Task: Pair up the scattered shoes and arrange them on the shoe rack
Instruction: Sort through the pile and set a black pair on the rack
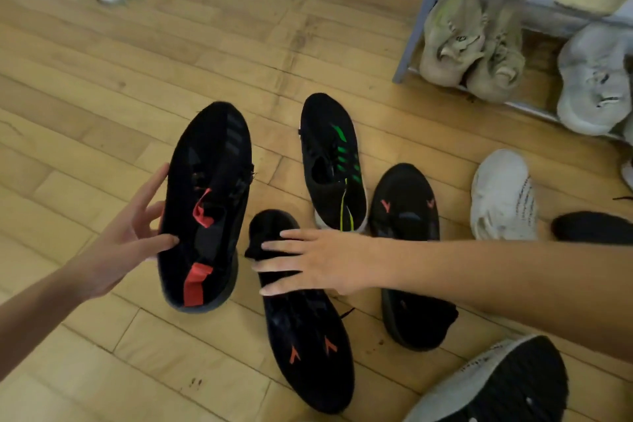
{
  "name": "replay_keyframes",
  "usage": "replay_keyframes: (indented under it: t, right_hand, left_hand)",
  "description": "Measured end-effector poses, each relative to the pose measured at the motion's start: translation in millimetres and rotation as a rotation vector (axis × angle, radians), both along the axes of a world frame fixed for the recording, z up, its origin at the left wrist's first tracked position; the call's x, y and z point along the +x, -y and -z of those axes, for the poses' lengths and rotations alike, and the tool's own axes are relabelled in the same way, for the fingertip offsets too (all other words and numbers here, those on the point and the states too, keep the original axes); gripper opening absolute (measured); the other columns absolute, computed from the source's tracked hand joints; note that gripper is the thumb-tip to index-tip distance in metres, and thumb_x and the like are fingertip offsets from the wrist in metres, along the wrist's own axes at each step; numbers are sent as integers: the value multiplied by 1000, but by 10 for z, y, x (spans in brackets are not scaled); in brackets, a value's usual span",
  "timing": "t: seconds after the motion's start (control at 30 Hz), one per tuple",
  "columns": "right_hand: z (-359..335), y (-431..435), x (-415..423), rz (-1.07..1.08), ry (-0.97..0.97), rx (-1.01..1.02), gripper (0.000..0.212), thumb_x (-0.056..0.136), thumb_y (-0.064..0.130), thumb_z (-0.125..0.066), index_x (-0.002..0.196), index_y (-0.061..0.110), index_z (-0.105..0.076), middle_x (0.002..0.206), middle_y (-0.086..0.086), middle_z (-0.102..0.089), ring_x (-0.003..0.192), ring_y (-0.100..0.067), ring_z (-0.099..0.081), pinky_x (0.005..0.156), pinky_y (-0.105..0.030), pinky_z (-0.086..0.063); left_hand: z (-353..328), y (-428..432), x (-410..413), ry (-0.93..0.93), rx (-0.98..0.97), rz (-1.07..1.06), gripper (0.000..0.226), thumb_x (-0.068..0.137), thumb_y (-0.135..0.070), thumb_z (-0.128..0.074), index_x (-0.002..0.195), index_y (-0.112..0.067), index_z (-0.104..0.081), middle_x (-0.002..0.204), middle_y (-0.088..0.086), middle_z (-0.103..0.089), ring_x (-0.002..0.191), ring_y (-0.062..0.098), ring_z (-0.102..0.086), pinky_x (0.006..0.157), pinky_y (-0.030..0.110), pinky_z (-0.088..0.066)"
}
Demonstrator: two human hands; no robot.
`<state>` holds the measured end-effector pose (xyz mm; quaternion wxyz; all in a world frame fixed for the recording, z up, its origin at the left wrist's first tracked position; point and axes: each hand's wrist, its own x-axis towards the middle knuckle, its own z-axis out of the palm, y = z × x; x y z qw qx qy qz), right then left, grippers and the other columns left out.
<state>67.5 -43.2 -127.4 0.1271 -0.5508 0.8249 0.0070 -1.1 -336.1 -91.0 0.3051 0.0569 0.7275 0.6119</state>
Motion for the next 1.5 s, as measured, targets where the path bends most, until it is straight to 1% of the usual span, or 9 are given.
replay_keyframes:
  t: [0.13, 0.27, 0.43, 0.7, 0.93, 1.13, 1.3, 1.4, 1.5]
  right_hand:
    - [148, -20, 75, 51, 19, 80, 79, 86, 1, -54, 151, 29, -18, 161, -1, -10, 148, -29, -5, 118, -41, -2]
    - [-106, -88, 142, 96, -12, 155, 81, 89, 3, -49, 151, 30, -6, 162, 2, -2, 148, -27, 5, 118, -41, 3]
    - [-853, -702, 405, 217, -35, 197, 92, 80, -10, -43, 151, 28, 2, 161, -1, 4, 148, -26, 8, 120, -43, 2]
    - [-2158, -2291, 1307, 932, -12, 236, 98, 76, -12, -43, 150, 34, 2, 161, 5, 8, 147, -12, 7, 118, -35, 2]
    - [-1164, -3257, 2104, 1402, 112, 390, 87, 83, 31, -63, 151, 27, -10, 160, -3, -11, 145, -24, -20, 117, -40, -22]
    - [-257, -3394, 2504, 1701, 222, 546, 75, 96, 23, -45, 149, 37, 5, 160, -14, -2, 147, -33, -6, 117, -44, -13]
    - [-90, -3357, 2235, 1762, 88, 639, 71, 93, 21, -52, 148, 27, -7, 149, -21, -28, 135, -41, -31, 108, -48, -34]
    - [-116, -3505, 2150, 1813, 10, 523, 69, 89, 19, -57, 143, 24, -15, 136, -14, -46, 120, -33, -49, 93, -40, -47]
    - [-396, -3666, 2094, 1929, 60, 35, 49, 87, 25, -57, 132, 19, -37, 120, -4, -60, 102, -23, -58, 76, -30, -45]
  left_hand:
    - [42, -106, 63, 7, -10, 30, 102, 55, -20, -73, 138, -58, -27, 127, -5, -64, 96, 24, -71, 70, 48, -60]
    - [-8, -372, 68, -38, 40, 57, 100, 75, 17, -61, 138, -56, -31, 125, -1, -63, 93, 15, -71, 74, 40, -59]
    - [-320, -837, 119, -48, 126, 148, 97, 67, 6, -56, 135, -59, -33, 120, -7, -68, 96, 13, -70, 71, 37, -60]
    - [-939, -2142, 335, -62, 205, 364, 96, 80, 18, -55, 128, -63, -33, 101, -10, -74, 84, 10, -72, 59, 27, -59]
    - [-840, -2968, 543, 17, 232, 530, 98, 75, 8, -62, 132, -64, -28, 120, 2, -66, 94, 23, -71, 62, 34, -59]
    - [-268, -3313, 700, 63, 242, 615, 99, 79, 14, -59, 136, -59, -25, 122, -9, -65, 106, 23, -66, 73, 32, -58]
    - [44, -3439, 770, 92, 243, 600, 98, 71, 0, -70, 136, -60, -28, 130, -7, -61, 113, 22, -63, 90, 42, -54]
    - [79, -3459, 775, 114, 248, 579, 98, 70, 5, -70, 133, -61, -32, 127, -7, -63, 113, 17, -63, 88, 33, -56]
    - [61, -3451, 718, 95, 228, 578, 95, 71, 3, -71, 130, -63, -34, 122, -9, -66, 107, 17, -66, 84, 33, -57]
